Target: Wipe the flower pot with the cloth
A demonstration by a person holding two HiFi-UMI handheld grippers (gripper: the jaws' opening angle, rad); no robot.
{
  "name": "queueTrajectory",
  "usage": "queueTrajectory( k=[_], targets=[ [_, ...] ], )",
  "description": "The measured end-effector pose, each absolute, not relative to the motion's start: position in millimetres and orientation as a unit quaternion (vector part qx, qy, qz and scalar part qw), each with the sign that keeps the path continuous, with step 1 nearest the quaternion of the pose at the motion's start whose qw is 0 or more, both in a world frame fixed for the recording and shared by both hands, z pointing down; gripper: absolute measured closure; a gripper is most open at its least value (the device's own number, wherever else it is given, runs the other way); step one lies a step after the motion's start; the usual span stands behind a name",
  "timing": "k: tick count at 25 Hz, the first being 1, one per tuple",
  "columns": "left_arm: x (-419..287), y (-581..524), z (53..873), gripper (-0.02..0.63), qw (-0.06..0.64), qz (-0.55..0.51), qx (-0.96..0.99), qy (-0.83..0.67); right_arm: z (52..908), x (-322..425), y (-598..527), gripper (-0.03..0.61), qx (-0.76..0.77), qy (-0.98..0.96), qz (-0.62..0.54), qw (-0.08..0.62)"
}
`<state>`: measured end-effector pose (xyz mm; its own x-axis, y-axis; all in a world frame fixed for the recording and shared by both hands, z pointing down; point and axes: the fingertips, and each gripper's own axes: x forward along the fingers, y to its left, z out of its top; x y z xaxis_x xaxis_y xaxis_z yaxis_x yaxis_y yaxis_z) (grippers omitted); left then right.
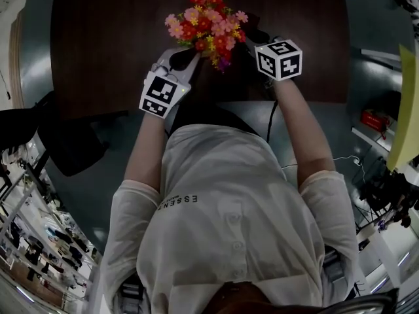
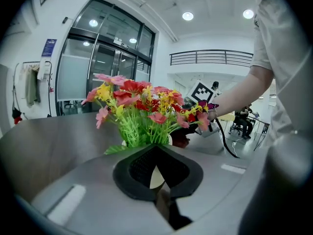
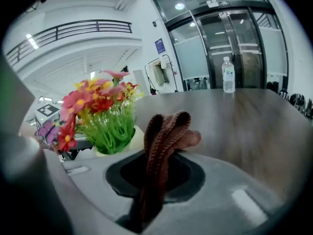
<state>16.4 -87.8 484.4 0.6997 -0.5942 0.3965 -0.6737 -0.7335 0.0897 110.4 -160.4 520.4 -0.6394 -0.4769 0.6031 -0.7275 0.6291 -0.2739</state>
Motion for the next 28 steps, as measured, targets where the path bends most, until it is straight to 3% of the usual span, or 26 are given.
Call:
queueTrajectory(
  k=[21,28],
  targets=[
    [7,-94,483,0.604,0.129,0.182,0.908,-0.354,527,95,-106,0.532,0.237,-0.892,0.314,0.224],
    [7,-94,480,0.604,0.132,0.165,0.902,-0.376,533,89,-49,0.532,0.144,-0.905,0.271,0.294]
  ],
)
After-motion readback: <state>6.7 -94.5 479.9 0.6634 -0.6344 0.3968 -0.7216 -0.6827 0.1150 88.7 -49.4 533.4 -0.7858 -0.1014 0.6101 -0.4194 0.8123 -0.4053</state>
